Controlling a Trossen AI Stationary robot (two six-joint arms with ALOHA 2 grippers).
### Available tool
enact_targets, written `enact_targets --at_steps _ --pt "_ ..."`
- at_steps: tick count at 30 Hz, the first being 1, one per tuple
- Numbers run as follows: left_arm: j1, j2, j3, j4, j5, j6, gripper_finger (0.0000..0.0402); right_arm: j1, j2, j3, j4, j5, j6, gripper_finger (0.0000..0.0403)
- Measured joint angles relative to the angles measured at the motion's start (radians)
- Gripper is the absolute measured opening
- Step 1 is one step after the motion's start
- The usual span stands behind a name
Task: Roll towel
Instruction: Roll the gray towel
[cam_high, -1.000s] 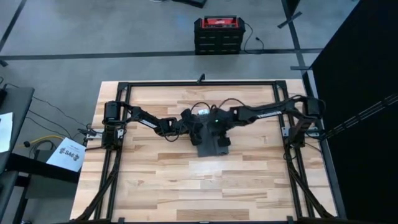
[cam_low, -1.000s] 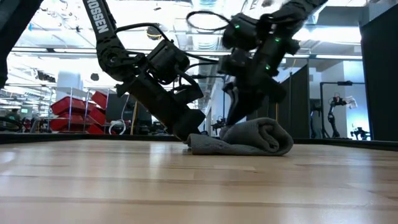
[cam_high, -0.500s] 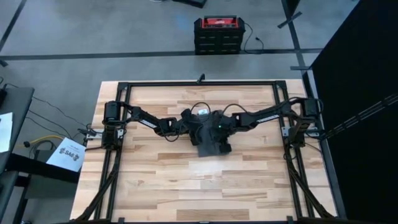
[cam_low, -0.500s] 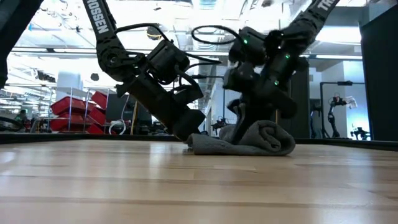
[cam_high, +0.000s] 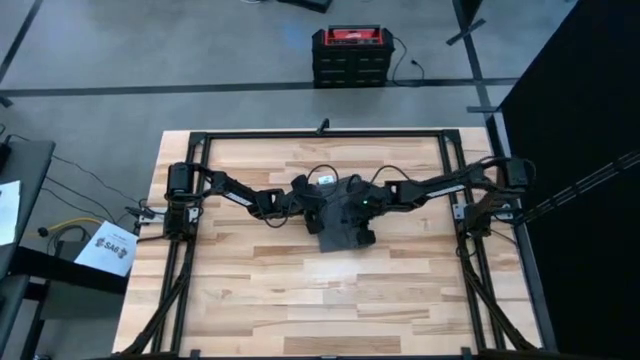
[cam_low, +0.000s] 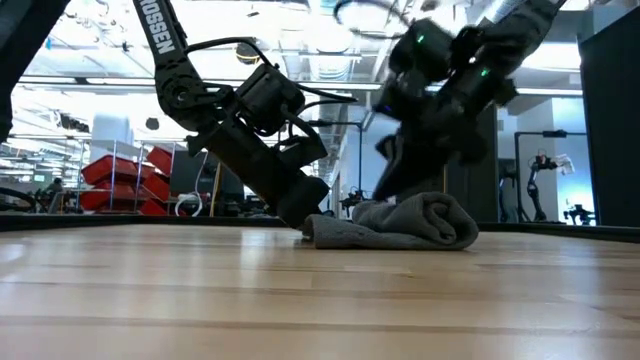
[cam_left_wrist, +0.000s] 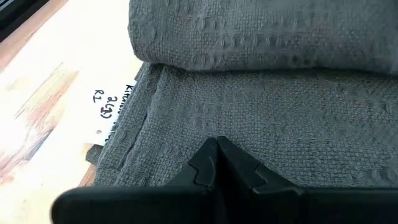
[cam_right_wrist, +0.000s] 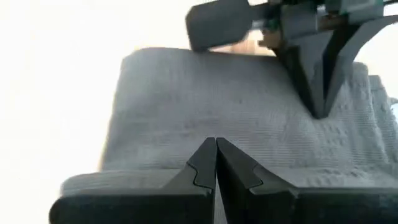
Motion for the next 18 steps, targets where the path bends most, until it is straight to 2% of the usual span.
enact_targets --at_steps 8,13,18 --pt "0.001 0.0 0.0 0.001 0.001 0.001 0.0 0.092 0.058 -0.029 0.05 -0.018 0.075 0.0" --pt "0.002 0.001 0.0 0.003 0.002 0.002 0.0 0.114 0.11 0.009 -0.017 -0.015 0.086 0.0" --pt "0.002 0.0 0.001 -0.004 0.002 0.022 0.0 0.106 0.109 0.018 -0.098 0.014 0.088 0.0"
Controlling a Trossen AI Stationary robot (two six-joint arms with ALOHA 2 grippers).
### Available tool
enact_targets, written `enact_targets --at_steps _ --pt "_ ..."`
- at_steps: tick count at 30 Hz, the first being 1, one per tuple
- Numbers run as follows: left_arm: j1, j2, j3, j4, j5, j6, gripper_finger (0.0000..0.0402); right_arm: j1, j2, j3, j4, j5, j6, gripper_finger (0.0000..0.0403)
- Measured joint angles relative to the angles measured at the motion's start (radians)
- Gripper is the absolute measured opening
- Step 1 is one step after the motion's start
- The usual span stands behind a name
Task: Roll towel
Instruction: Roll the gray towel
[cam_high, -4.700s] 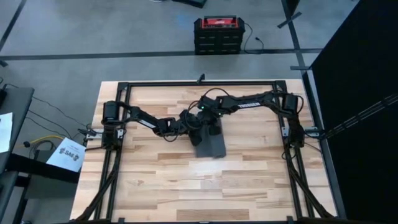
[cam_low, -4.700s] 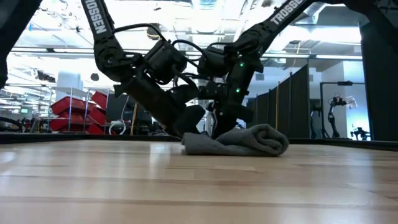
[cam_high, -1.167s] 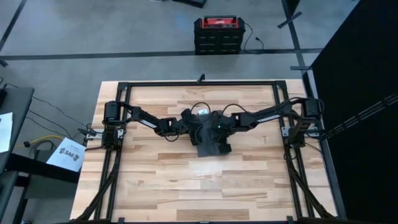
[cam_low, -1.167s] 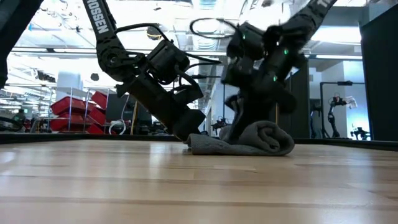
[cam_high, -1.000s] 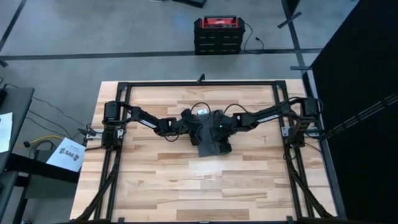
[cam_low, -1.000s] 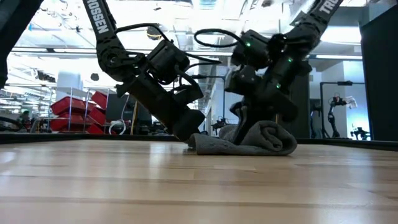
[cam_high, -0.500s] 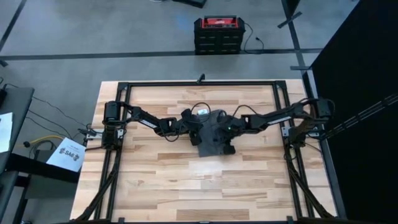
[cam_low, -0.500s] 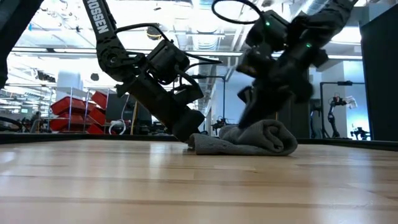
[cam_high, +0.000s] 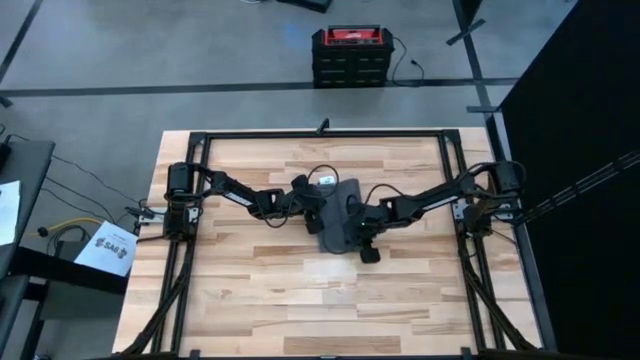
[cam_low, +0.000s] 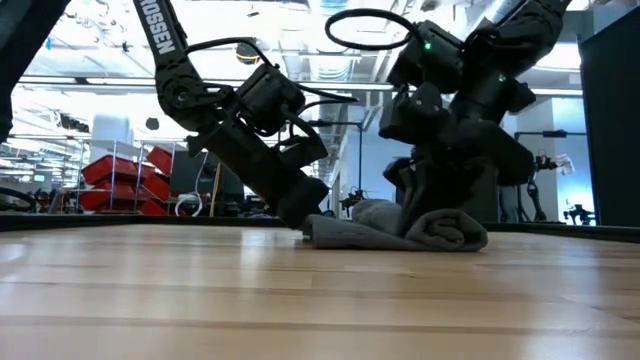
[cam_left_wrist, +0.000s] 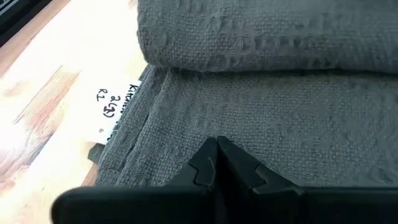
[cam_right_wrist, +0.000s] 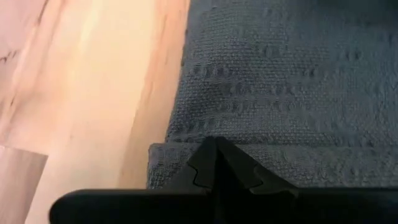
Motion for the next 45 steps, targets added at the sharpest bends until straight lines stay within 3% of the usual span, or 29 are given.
enact_targets --at_steps 12,19,26,31,34,36,39,45 --pt "0.0 0.0 0.001 -0.008 0.0 0.054 0.0 -0.027 -0.074 -0.007 -0.134 0.046 -0.03 0.0" --pt "0.0 0.0 -0.001 0.001 -0.001 0.07 0.0 -0.046 -0.093 -0.008 -0.09 0.051 -0.074 0.0" --pt "-0.003 -0.028 0.013 0.021 0.003 0.127 0.0 -0.076 -0.099 0.004 0.048 0.052 -0.15 0.0" --pt "-0.005 -0.098 0.04 0.011 0.009 0.205 0.0 -0.159 -0.1 -0.006 0.115 0.067 -0.263 0.0" --pt "-0.023 -0.155 0.048 0.025 0.005 0.225 0.0 -0.228 -0.1 -0.073 0.3 0.039 -0.318 0.0" --pt "-0.05 -0.177 0.047 0.018 0.002 0.224 0.0 -0.274 -0.093 -0.132 0.466 -0.042 -0.333 0.0" --pt "-0.101 -0.186 0.047 0.049 0.003 0.167 0.0 -0.327 -0.079 -0.166 0.578 -0.082 -0.309 0.0" --pt "-0.16 -0.057 0.047 0.17 0.001 -0.038 0.0 -0.346 -0.081 -0.095 0.5 -0.084 -0.273 0.0"
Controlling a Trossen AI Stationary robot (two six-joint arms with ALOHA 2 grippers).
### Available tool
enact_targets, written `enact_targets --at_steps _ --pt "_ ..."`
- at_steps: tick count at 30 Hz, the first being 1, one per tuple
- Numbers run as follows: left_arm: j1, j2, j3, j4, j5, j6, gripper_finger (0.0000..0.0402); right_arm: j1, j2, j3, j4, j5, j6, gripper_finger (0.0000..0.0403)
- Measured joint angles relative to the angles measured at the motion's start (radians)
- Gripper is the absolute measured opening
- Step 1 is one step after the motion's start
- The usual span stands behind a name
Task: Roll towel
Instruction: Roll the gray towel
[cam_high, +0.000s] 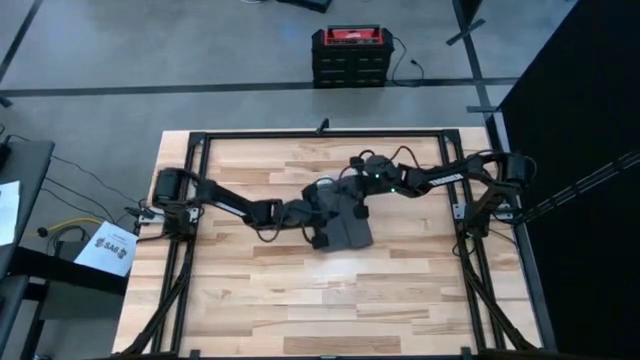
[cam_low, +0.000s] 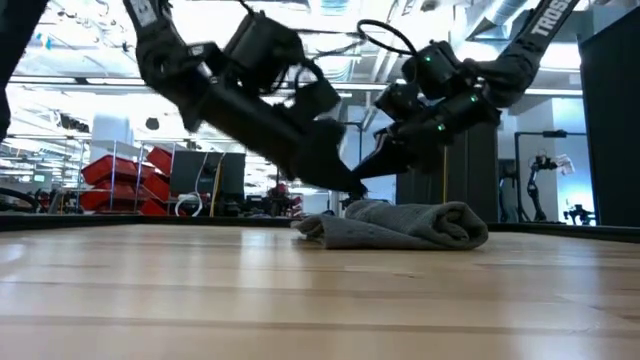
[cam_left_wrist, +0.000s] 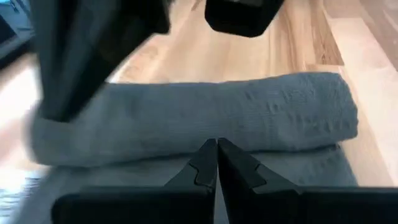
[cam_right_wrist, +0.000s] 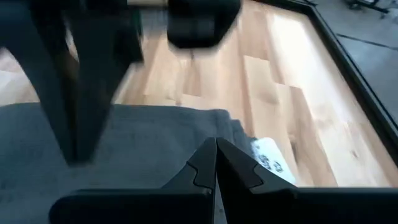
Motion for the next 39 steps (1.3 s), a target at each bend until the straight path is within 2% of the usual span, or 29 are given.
enact_targets --at_steps 3,7,13,17,19,24,31,36,39 --pt "-0.024 0.056 0.011 0.051 0.0 -0.074 0.0 0.006 0.002 0.005 -0.024 0.0 -0.003 0.0" --pt "-0.058 0.099 0.029 -0.009 0.0 -0.102 0.0 0.033 0.001 0.007 -0.073 0.0 -0.001 0.0" --pt "-0.086 0.095 0.04 -0.099 0.142 -0.095 0.0 0.073 0.022 0.007 -0.092 -0.001 -0.015 0.0" --pt "-0.089 0.092 0.043 -0.144 0.147 -0.081 0.0 0.065 0.1 0.016 -0.09 0.004 0.014 0.0" --pt "-0.085 0.091 0.043 -0.172 0.143 -0.071 0.0 0.065 0.131 0.019 -0.104 0.047 0.029 0.0" --pt "-0.073 0.076 0.045 -0.297 0.137 -0.054 0.0 0.095 0.118 0.009 -0.141 0.197 0.103 0.0" --pt "-0.052 -0.004 0.035 -0.394 0.13 0.014 0.0 0.222 0.096 -0.004 -0.191 0.399 0.248 0.0" --pt "-0.016 -0.111 0.028 -0.45 0.083 0.121 0.0 0.295 0.054 0.001 -0.225 0.384 0.321 0.0" --pt "0.035 -0.162 0.033 -0.418 0.074 0.173 0.0 0.288 -0.015 0.034 -0.303 0.381 0.345 0.0"
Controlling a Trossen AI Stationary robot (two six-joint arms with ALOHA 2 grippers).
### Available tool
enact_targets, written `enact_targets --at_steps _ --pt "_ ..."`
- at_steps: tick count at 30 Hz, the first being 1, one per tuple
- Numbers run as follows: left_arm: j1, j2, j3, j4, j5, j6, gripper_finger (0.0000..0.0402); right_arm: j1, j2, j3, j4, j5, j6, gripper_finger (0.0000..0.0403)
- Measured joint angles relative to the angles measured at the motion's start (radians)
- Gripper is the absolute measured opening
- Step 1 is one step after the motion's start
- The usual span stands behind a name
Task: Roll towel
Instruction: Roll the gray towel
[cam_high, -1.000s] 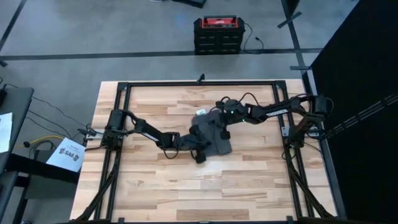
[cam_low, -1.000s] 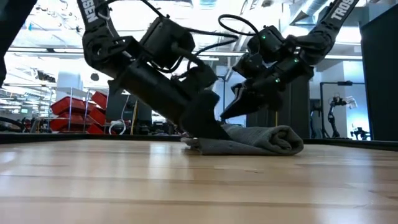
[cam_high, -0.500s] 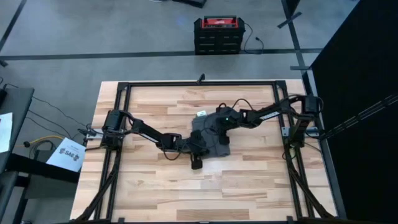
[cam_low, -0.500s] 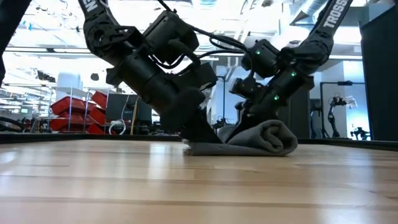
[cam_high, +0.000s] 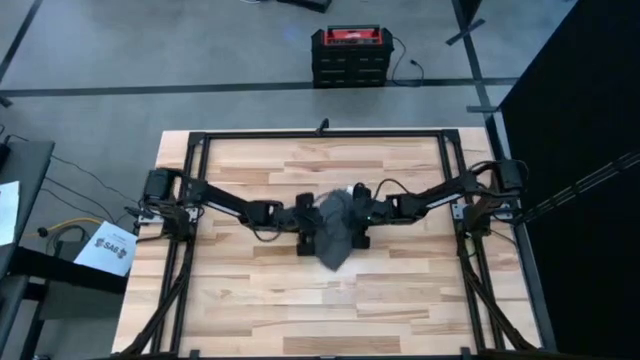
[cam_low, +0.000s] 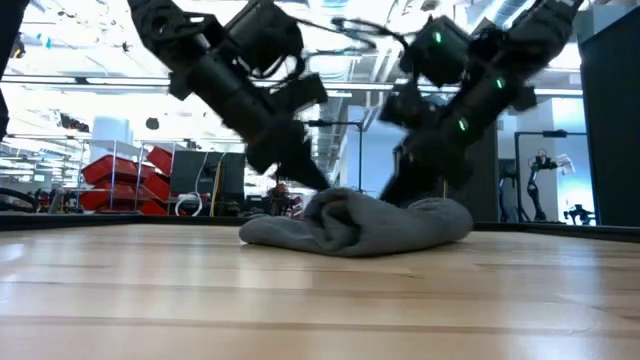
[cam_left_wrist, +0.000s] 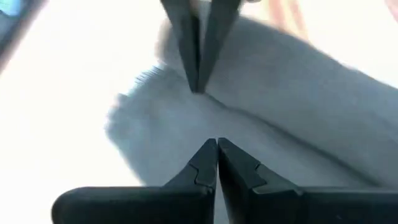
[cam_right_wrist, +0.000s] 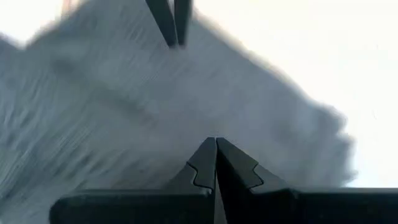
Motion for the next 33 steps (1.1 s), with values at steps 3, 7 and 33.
enact_targets --at_steps 3,7,33 --pt "0.063 0.002 -0.001 0.034 0.019 0.048 0.0 -0.026 -0.052 0.032 -0.094 0.008 -0.104 0.0" --pt "0.154 0.055 0.001 0.213 0.131 0.079 0.0 -0.107 -0.066 0.043 -0.11 -0.02 -0.249 0.0" --pt "0.222 0.371 0.218 0.155 0.259 0.105 0.0 -0.067 0.051 0.022 -0.199 -0.027 -0.071 0.0"
